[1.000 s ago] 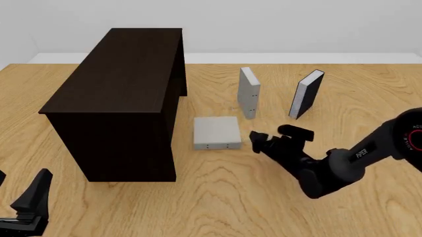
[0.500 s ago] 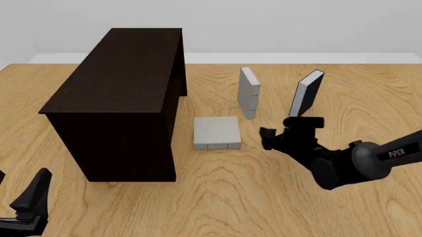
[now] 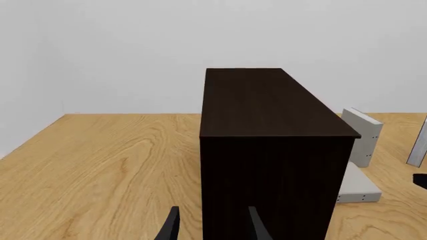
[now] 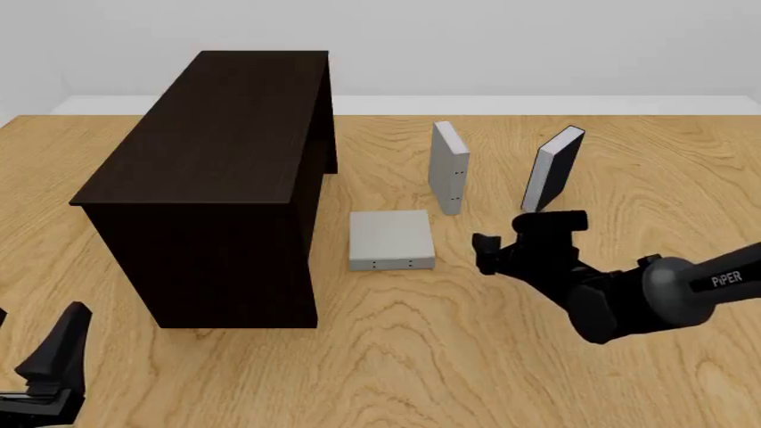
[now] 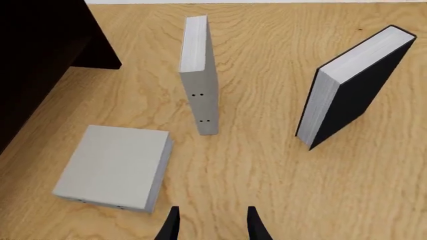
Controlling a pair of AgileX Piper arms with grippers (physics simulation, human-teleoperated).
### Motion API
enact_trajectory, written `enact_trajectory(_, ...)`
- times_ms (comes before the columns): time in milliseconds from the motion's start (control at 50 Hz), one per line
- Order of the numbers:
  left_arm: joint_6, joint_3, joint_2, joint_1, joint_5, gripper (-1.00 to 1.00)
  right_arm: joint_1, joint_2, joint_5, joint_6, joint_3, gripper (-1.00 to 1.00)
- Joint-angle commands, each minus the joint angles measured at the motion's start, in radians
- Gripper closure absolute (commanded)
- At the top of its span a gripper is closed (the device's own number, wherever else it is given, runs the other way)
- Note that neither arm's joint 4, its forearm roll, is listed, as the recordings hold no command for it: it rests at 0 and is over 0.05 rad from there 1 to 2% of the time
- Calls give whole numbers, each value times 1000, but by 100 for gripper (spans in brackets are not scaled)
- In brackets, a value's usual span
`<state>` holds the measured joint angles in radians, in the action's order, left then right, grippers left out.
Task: Pick up the book on the right and place it under the cabinet shelf.
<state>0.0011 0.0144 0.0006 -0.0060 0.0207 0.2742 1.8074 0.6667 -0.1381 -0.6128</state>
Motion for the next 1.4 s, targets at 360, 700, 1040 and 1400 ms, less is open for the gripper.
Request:
enact_trajectory(360,1,-1,1,0,0,-100,23,134,13,-51,-91,-100)
enact_trajectory(700,2,3,1,0,4,-100,47,193,0,-64,-142,-100)
enact_trajectory(1040,2,0,0,0,1,-100,79,228,-18,-71,-191,-100)
enact_trajectory(1400,2,-5,1,0,-4,-100,107,270,-46,-73,-251,-100)
